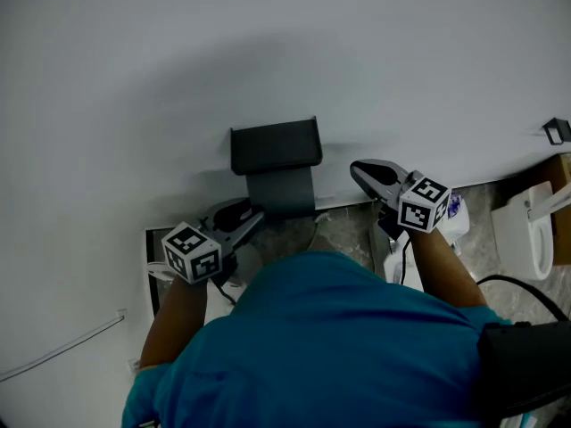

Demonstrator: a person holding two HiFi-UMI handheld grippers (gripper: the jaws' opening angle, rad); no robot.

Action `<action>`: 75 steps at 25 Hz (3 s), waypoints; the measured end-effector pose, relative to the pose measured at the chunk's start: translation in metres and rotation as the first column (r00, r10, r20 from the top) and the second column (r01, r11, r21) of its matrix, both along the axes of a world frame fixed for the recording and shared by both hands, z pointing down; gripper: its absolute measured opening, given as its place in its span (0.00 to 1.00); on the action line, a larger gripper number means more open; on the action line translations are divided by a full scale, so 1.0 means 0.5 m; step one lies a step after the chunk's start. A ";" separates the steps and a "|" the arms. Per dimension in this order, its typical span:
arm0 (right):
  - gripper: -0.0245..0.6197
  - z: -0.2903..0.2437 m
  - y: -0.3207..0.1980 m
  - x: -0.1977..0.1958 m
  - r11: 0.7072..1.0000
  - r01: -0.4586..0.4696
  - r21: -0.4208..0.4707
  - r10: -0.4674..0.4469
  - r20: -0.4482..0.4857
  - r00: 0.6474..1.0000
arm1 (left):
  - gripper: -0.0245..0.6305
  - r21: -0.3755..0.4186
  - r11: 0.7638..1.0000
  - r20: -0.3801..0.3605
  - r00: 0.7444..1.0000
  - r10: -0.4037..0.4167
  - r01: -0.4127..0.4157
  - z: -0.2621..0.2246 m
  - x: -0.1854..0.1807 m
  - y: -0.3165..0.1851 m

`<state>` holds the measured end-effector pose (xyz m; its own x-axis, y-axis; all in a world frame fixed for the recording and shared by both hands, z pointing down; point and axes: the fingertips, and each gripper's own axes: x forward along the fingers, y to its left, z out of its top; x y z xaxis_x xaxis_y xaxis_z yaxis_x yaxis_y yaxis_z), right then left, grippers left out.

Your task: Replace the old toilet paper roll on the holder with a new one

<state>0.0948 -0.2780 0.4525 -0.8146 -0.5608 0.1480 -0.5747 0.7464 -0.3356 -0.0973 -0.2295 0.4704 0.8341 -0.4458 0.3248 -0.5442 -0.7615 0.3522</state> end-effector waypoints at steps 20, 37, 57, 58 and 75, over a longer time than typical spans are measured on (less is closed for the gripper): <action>0.84 0.122 -0.046 -0.174 0.932 0.354 -0.077 -0.354 0.005 0.935 | 0.24 -0.044 0.999 0.085 0.996 -0.012 0.016 0.009 -0.002 -0.009; 0.93 0.133 -0.068 -0.288 0.871 0.485 -0.083 -0.490 -0.051 0.870 | 0.24 -0.045 0.999 0.089 0.996 -0.013 0.017 0.013 -0.005 -0.008; 0.78 0.152 -0.083 -0.298 0.891 0.452 -0.034 -0.453 -0.130 0.882 | 0.24 -0.044 0.999 0.086 0.996 -0.016 0.019 0.009 -0.003 -0.009; 0.78 0.151 -0.082 -0.298 0.891 0.453 -0.034 -0.453 -0.132 0.882 | 0.24 -0.043 0.999 0.086 0.996 -0.015 0.019 0.008 -0.002 -0.009; 0.78 0.154 -0.082 -0.232 0.909 0.415 -0.040 -0.416 -0.162 0.895 | 0.24 -0.042 0.999 0.082 0.997 -0.014 0.017 0.014 -0.005 -0.011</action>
<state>-0.0214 -0.3190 0.5294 -0.9376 -0.1755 0.3001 -0.2594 0.9279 -0.2677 -0.1000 -0.2348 0.4775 0.7970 -0.4428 0.4107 -0.5842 -0.7378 0.3382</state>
